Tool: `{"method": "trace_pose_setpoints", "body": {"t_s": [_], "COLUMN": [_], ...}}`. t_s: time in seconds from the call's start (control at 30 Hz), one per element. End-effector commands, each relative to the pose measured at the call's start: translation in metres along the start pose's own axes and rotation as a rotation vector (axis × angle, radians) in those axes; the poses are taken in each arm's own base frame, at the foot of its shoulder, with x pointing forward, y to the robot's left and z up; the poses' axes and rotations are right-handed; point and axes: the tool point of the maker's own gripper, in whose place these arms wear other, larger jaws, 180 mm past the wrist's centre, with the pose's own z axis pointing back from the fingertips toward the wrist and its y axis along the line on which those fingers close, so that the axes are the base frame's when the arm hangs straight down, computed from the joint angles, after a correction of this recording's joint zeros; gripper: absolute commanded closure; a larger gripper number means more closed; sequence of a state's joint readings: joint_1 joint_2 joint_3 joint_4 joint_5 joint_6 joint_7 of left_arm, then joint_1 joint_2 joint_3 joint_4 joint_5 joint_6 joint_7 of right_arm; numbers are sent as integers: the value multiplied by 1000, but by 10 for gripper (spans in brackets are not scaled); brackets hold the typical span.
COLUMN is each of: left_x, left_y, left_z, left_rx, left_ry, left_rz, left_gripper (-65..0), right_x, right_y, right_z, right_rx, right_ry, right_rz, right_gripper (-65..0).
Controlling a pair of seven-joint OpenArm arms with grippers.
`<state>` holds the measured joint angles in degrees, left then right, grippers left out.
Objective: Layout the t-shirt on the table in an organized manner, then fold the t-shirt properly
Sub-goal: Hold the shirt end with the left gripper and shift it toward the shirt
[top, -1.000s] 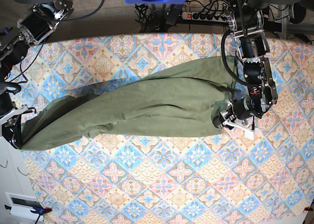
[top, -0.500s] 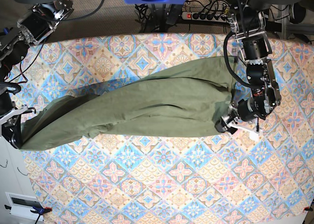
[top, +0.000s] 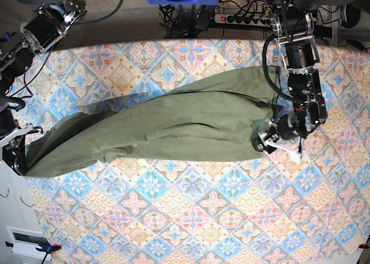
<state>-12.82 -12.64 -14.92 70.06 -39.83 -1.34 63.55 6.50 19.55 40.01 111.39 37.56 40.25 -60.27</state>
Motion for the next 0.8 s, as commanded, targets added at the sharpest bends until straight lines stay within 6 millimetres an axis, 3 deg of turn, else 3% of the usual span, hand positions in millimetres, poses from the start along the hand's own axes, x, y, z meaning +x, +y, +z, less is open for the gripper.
{"method": "trace_pose_setpoints", "body": {"t_s": [0.0, 0.2, 0.37, 0.57, 0.77], "left_x": [22, 14, 14, 14, 15], "left_y": [-7, -23, -33, -34, -43], "left_z": [7, 0, 1, 1, 13], "left_rx": [-18, -41, -102, -107, -123], "left_ry": [-59, -39, -39, -39, -75], "left_rz": [-21, -69, -30, -31, -75], "left_gripper": [-388, -376, -247, -247, -244], "right_x": [20, 20, 20, 20, 20], "right_y": [-4, -4, -4, -4, -4], "right_z": [3, 3, 3, 3, 3], "right_rx": [-7, -7, -7, -7, -7], "right_ry": [-64, -64, -64, -64, -64], "right_rz": [22, 22, 22, 22, 22], "right_gripper": [-7, -7, -7, -7, -7]}}
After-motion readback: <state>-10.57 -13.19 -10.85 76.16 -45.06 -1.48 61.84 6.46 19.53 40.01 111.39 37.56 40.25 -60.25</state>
